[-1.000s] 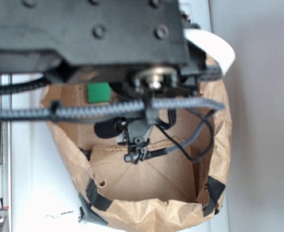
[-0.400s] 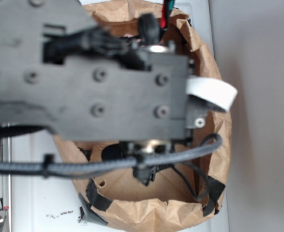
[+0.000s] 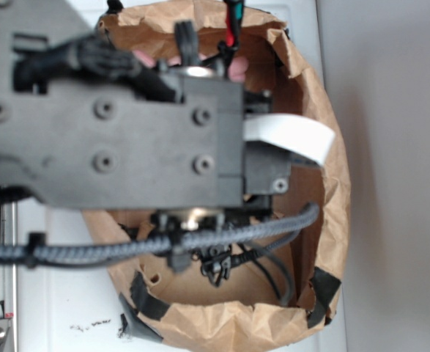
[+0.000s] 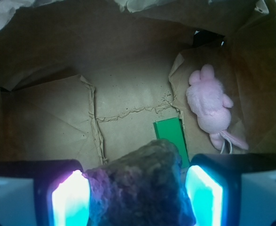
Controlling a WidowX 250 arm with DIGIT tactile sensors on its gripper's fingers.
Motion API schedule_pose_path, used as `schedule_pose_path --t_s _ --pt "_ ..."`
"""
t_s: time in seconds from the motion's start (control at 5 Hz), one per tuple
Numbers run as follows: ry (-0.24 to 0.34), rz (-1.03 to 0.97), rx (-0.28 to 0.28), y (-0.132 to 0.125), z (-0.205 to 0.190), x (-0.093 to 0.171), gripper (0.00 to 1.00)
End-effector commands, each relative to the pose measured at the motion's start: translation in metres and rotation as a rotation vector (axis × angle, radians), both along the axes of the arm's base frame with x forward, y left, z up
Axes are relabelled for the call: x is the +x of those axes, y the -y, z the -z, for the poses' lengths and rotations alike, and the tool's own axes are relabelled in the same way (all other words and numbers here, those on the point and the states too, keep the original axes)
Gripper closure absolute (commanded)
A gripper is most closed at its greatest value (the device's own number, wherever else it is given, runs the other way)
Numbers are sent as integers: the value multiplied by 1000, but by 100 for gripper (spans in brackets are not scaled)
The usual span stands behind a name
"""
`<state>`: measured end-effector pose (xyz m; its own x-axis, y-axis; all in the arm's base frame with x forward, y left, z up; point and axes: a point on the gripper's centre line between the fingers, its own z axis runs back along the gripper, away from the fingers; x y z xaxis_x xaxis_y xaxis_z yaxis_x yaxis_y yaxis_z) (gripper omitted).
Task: Grab the rock.
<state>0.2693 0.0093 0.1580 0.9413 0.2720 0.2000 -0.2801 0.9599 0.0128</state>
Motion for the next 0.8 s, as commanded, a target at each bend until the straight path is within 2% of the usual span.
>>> schedule_pose_path --t_s 0.0,0.6 --pt "80 -13 -11 -2 -21 9 100" --pt "87 0 -23 -1 -19 13 100"
